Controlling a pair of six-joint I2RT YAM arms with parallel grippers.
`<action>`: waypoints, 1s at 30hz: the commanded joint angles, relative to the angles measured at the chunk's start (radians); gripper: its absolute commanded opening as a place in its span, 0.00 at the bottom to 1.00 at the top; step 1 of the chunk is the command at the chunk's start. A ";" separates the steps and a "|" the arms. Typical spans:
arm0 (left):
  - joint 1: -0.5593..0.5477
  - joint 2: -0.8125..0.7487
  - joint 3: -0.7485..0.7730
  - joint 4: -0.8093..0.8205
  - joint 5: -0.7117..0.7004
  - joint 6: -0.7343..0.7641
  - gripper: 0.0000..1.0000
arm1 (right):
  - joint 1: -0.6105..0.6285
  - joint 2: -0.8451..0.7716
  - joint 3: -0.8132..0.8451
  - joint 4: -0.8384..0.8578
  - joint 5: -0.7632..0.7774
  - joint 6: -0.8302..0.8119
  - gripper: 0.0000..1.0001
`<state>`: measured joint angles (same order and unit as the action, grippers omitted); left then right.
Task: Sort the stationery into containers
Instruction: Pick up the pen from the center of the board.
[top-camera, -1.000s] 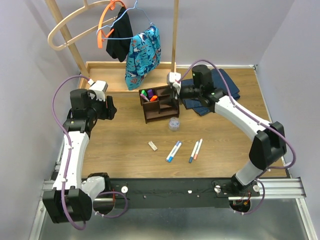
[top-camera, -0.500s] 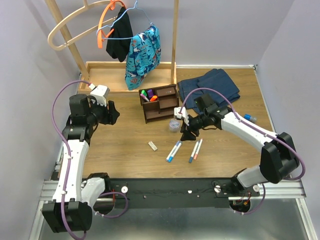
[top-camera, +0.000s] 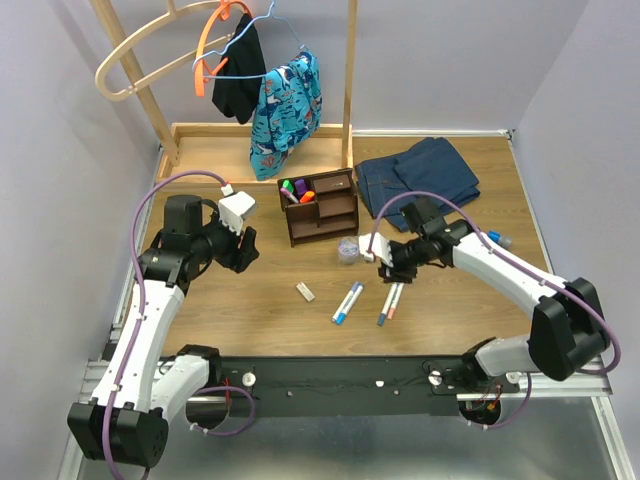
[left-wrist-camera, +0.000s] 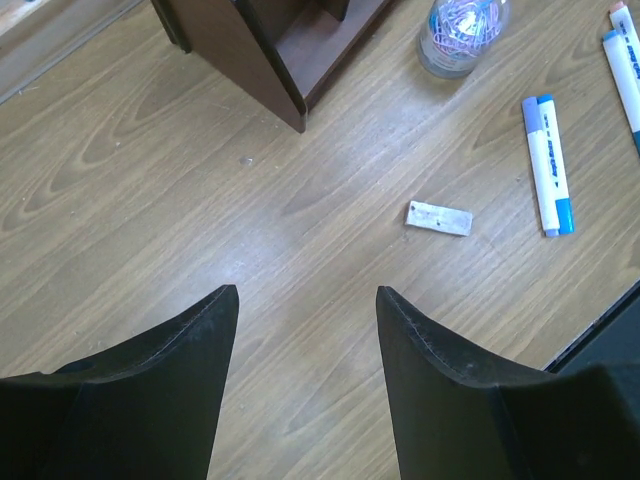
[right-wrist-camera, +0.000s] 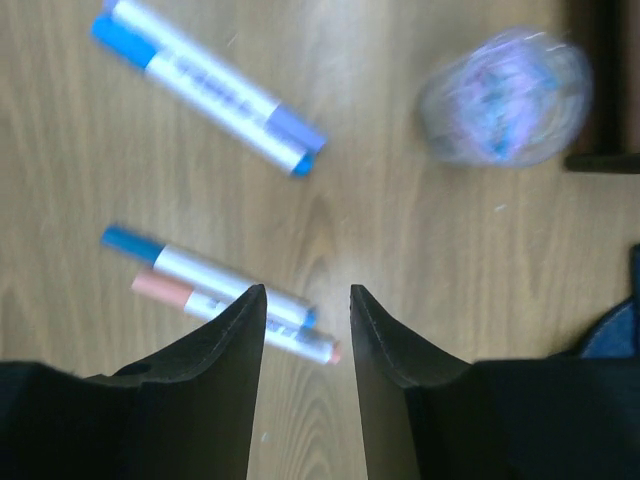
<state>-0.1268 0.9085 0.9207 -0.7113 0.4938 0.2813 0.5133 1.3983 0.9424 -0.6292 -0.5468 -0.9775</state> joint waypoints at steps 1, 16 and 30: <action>-0.004 0.018 0.015 0.022 0.015 0.010 0.66 | 0.001 -0.033 -0.036 -0.294 0.039 -0.410 0.46; 0.006 0.044 -0.013 0.030 -0.032 0.007 0.67 | 0.014 0.042 -0.079 -0.300 0.038 -0.633 0.45; 0.053 0.064 -0.003 0.029 -0.046 -0.005 0.67 | 0.059 0.143 -0.089 -0.287 0.068 -0.730 0.37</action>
<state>-0.0849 0.9688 0.9180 -0.6937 0.4644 0.2836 0.5629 1.5303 0.8776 -0.9100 -0.5018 -1.6520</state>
